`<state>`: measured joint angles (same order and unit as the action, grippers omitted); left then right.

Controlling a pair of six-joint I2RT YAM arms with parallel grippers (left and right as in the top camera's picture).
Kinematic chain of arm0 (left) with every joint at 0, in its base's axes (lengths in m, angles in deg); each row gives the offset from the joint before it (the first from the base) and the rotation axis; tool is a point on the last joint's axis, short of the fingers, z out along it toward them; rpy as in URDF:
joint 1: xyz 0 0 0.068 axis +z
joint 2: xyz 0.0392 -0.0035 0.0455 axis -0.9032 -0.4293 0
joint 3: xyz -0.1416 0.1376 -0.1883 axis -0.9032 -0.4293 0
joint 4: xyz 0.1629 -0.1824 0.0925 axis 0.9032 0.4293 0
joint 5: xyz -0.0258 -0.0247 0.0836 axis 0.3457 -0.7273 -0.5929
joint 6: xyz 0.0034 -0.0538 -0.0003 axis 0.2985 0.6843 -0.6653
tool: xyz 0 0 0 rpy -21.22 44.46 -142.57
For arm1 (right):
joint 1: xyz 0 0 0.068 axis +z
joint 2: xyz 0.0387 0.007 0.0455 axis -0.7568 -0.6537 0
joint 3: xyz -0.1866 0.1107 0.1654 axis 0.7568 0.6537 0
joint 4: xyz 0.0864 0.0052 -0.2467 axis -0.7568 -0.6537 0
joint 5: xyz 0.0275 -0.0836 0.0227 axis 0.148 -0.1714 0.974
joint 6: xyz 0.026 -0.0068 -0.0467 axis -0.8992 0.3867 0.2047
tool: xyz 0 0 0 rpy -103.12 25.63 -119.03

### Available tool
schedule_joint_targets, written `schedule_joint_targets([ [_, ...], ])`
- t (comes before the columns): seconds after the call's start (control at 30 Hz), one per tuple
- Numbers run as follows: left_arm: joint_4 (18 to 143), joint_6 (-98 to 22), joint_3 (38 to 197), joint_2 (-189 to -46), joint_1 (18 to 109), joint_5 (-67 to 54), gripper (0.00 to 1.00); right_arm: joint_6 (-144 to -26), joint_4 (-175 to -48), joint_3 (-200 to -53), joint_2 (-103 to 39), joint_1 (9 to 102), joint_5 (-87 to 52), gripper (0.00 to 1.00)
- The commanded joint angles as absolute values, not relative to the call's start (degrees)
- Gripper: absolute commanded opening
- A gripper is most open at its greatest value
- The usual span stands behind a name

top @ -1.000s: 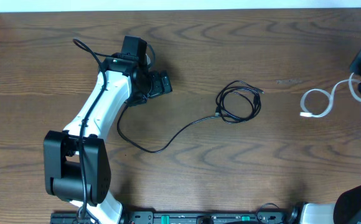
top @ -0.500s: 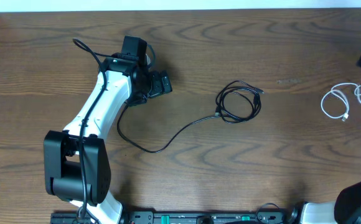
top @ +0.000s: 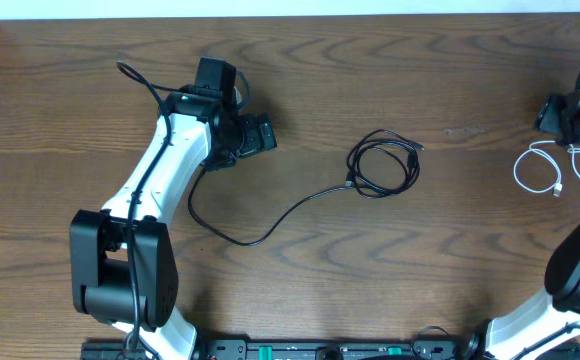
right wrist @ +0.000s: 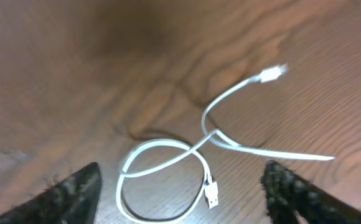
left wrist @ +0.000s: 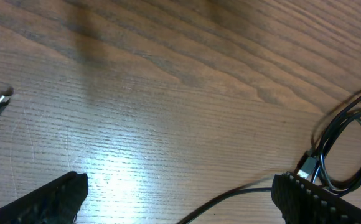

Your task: Untangle cables

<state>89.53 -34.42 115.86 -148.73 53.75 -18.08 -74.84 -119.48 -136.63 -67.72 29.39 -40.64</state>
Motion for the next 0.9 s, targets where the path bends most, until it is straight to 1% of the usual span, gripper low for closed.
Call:
schedule_joint_targets([
  [0.0, 89.8, -35.1, 115.3, -148.8, 53.8, -18.5, 0.98, -74.9, -121.7, -137.5, -70.2, 28.1, -36.9, 0.82],
  [0.1, 89.8, -35.1, 115.3, -148.8, 53.8, -18.5, 0.98, -74.9, -124.0, -137.5, -72.0, 27.4, -30.8, 0.82],
  [0.2, 89.8, -35.1, 115.3, -148.8, 53.8, -18.5, 0.98, -74.9, -124.5, -137.5, -73.4, 27.0, -29.1, 0.82],
  [0.3, 89.8, -35.1, 115.3, -148.8, 53.8, -18.5, 0.98, -73.8, -125.2, -137.5, -73.8, 27.1, -23.7, 0.80],
  [0.37, 89.8, -35.1, 115.3, -148.8, 53.8, -18.5, 0.98, -69.5, -124.7, -137.6, -73.6, 27.1, -16.1, 0.74],
  [0.43, 89.8, -35.1, 115.3, -148.8, 53.8, -18.5, 0.98, -66.0, -123.8, -137.9, -73.0, 27.1, -11.4, 0.59],
  [0.47, 89.8, -35.1, 115.3, -148.8, 53.8, -18.5, 0.98, -65.9, -123.7, -138.5, -72.4, 27.1, -11.3, 0.58],
  [0.5, 89.8, -35.1, 115.3, -148.8, 53.8, -18.5, 0.98, -65.9, -123.7, -139.7, -71.5, 26.9, -12.4, 0.58],
  [0.53, 89.8, -35.1, 115.3, -148.8, 53.8, -18.5, 0.98, -65.9, -123.7, -140.8, -71.0, 26.7, -13.4, 0.60],
  [0.6, 89.8, -35.1, 115.3, -148.8, 53.8, -18.5, 0.98, -65.9, -123.7, -142.9, -70.5, 26.2, -15.5, 0.68],
  [0.73, 89.8, -35.1, 115.3, -148.8, 53.8, -18.5, 0.98, -66.0, -122.9, -145.0, -70.4, 24.3, -23.1, 0.77],
  [0.8, 89.8, -35.1, 115.3, -148.8, 53.8, -18.5, 0.98, -66.2, -122.6, -145.0, -70.4, 23.1, -25.2, 0.81],
  [0.87, 89.8, -35.1, 115.3, -148.8, 53.8, -18.5, 0.98, -66.2, -122.9, -145.0, -70.6, 21.4, -26.0, 0.81],
])
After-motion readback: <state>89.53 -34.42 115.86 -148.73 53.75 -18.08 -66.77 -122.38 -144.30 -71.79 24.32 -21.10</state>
